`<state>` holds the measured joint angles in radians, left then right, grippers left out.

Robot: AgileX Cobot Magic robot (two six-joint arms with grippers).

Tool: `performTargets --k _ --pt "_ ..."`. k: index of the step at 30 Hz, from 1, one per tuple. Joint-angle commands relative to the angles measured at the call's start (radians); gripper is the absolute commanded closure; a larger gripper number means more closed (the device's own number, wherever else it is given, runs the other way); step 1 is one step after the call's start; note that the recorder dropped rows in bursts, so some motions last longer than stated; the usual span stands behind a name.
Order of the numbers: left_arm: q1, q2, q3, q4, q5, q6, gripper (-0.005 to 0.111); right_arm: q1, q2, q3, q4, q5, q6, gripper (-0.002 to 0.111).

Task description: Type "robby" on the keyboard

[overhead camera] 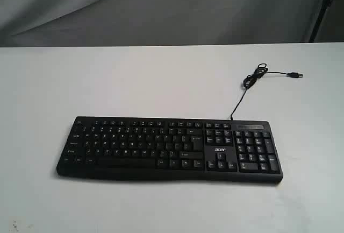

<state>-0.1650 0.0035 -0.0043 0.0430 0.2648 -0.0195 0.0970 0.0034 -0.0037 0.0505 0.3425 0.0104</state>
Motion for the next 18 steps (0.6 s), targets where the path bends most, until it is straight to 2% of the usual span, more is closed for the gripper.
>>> performTargets --k 1,11,15,18 --pt "-0.006 -0.003 0.004 0.005 -0.005 -0.003 0.107 -0.007 -0.003 0.004 0.001 -0.002 -0.004 0.108" --pt "-0.006 -0.003 0.004 0.005 -0.005 -0.003 0.107 -0.007 -0.003 0.004 0.001 -0.010 -0.002 0.108" --pt "-0.006 -0.003 0.004 0.005 -0.005 -0.003 0.107 -0.007 -0.003 0.004 0.001 -0.180 -0.004 0.108" --pt "-0.006 -0.003 0.004 0.005 -0.005 -0.003 0.107 -0.007 -0.003 0.004 0.001 -0.372 -0.010 0.108"
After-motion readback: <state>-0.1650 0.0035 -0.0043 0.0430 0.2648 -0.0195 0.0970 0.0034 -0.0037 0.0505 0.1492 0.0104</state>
